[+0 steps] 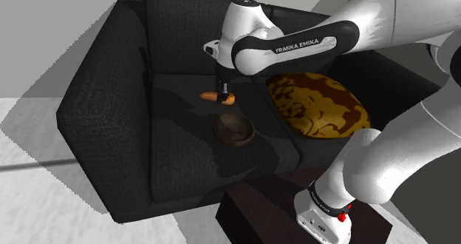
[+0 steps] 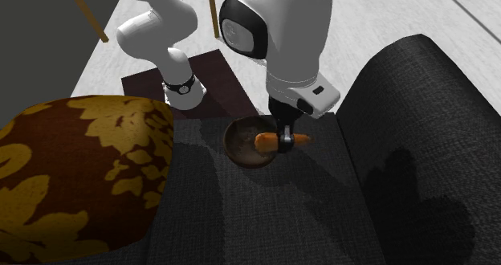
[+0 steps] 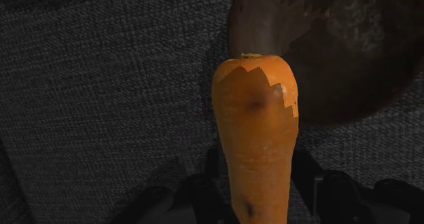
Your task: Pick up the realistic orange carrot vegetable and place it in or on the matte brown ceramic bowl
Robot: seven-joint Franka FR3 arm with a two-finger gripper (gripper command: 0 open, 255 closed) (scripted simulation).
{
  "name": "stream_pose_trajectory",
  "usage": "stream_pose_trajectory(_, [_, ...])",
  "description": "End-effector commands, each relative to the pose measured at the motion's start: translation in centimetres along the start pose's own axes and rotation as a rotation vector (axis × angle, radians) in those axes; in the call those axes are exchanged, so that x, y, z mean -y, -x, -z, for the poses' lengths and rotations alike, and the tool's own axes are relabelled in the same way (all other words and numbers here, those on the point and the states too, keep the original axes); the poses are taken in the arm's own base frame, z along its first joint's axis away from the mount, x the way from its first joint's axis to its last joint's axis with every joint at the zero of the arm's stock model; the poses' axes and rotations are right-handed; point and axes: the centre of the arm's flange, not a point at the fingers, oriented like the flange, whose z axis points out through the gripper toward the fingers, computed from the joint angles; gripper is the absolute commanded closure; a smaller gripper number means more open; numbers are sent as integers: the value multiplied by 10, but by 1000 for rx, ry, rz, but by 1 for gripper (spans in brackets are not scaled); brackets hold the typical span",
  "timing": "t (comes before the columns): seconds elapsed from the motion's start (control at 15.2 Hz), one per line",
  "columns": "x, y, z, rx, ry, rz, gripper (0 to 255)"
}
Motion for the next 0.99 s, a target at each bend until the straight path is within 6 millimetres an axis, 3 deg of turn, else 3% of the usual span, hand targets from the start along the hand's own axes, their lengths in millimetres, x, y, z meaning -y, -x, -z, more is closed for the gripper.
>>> stream_pose_trajectory(0.0, [17,25,4,-1,0,0,255])
stream_pose_trajectory(0.4, [59,83,12,-1,0,0,255])
stream_pose_trajectory(0.92, [66,84,-30,-1,0,0,255])
